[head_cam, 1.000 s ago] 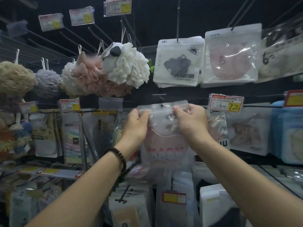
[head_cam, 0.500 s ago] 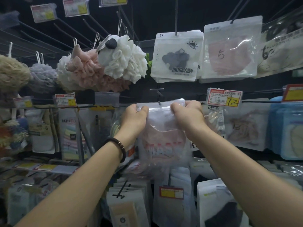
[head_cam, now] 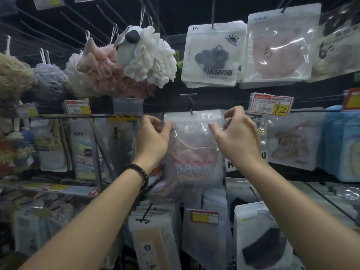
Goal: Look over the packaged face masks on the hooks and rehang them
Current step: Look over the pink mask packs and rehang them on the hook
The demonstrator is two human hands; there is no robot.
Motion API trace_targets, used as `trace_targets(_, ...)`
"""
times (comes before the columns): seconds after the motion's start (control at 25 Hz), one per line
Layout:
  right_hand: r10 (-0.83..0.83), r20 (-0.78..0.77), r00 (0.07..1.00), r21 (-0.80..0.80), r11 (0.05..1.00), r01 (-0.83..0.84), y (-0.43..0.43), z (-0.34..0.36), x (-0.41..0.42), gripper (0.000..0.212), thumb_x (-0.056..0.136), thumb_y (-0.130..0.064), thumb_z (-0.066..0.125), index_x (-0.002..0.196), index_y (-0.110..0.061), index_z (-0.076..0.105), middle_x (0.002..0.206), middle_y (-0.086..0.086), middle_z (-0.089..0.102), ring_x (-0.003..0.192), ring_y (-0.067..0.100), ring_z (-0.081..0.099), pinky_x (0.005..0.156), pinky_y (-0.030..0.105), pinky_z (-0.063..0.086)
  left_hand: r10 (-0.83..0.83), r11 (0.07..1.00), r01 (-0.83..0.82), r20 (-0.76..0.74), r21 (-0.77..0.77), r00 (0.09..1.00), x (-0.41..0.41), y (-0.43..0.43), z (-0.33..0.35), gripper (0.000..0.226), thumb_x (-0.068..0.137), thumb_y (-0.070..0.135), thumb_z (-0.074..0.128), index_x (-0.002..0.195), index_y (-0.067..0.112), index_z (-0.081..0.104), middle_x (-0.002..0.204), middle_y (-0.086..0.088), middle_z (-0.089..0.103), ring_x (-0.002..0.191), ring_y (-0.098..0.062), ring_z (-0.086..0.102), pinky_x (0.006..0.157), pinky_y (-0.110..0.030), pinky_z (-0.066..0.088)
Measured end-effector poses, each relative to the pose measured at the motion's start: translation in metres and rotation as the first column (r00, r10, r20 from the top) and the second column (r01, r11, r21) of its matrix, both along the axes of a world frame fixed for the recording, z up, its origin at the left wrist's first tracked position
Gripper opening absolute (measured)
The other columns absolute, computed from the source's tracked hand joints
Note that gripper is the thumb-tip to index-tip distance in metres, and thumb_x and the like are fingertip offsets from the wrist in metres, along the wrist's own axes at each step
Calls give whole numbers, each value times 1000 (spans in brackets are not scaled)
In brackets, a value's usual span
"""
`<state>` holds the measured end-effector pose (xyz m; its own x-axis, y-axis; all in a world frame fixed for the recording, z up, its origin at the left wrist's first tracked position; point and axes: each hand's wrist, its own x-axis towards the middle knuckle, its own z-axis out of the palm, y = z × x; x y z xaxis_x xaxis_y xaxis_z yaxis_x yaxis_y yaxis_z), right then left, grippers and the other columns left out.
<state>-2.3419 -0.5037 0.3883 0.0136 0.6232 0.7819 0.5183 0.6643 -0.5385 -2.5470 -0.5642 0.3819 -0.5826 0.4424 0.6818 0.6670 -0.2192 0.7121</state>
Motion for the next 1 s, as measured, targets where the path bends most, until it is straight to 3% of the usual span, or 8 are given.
trace_targets(0.16, 141, -197, 970, -7, 989, -145, -33, -39, -1, 27, 95, -31, 78, 108, -21, 56, 95, -1, 64, 89, 20, 64, 81, 43, 58, -9, 997, 10, -20, 70, 1000, -4, -26, -46, 18, 102, 37, 70, 106, 22, 59, 91, 7, 66, 80, -1, 63, 66, -11, 47)
trace_targets(0.28, 340, -263, 903, -75, 926, -371, -74, -90, -12, 12, 96, -25, 76, 92, -27, 65, 76, -5, 69, 70, 15, 67, 65, 37, 56, 27, 997, -21, -80, 78, 996, -14, -49, -104, 13, 101, 28, 71, 97, 25, 59, 85, 8, 65, 78, -1, 62, 64, -8, 43)
trace_targets(0.4, 507, -325, 798, -213, 783, -584, -106, -149, -40, 8, 94, -26, 71, 87, -28, 70, 74, -3, 72, 65, 24, 72, 60, 42, 59, 70, 997, -74, -195, -16, 978, -26, -55, -157, 16, 95, 19, 75, 92, 23, 60, 86, 8, 61, 77, -1, 58, 70, -9, 44)
trace_targets(0.56, 519, -372, 769, -530, 562, -635, -109, -215, -86, 31, 100, -32, 66, 127, -46, 61, 106, -4, 69, 89, 26, 78, 70, 37, 64, -48, 949, -87, -414, -302, 909, -46, -42, -190, 23, 89, 11, 73, 111, 17, 67, 110, 6, 58, 102, -10, 52, 95, -38, 52)
trace_targets(0.64, 465, -364, 807, -645, 500, -578, -100, -230, -101, 75, 92, -56, 59, 160, -39, 35, 143, 0, 56, 121, 26, 70, 98, 50, 62, -120, 913, -70, -429, -402, 895, -53, -36, -186, 37, 90, 13, 73, 125, 22, 68, 126, 4, 61, 119, -15, 53, 107, -40, 50)
trace_targets(0.76, 409, -472, 781, -678, 398, -618, -87, -234, -112, 109, 81, -77, 51, 171, -37, 3, 173, 5, 32, 146, 31, 54, 115, 58, 51, -212, 886, -28, -459, -462, 863, -56, -24, -174, 46, 93, 24, 76, 137, 29, 65, 140, 5, 62, 131, -16, 56, 113, -34, 47)
trace_targets(0.88, 367, -573, 733, -643, 353, -680, -88, -224, -115, 88, 106, -55, 53, 173, -33, 0, 175, 6, 27, 121, 25, 72, 100, 50, 63, -321, 848, 58, -423, -527, 848, -58, -8, -169, 45, 94, 46, 76, 137, 38, 64, 136, 13, 66, 124, -8, 63, 107, -39, 56)
trace_targets(1.0, 350, -589, 729, -639, 352, -685, -84, -225, -116, 83, 111, -48, 51, 174, -31, 0, 174, 5, 28, 101, 18, 76, 78, 36, 68, -412, 799, 196, -279, -568, 867, -58, 0, -170, 47, 91, 55, 77, 134, 42, 65, 132, 21, 68, 121, 0, 66, 106, -42, 58)
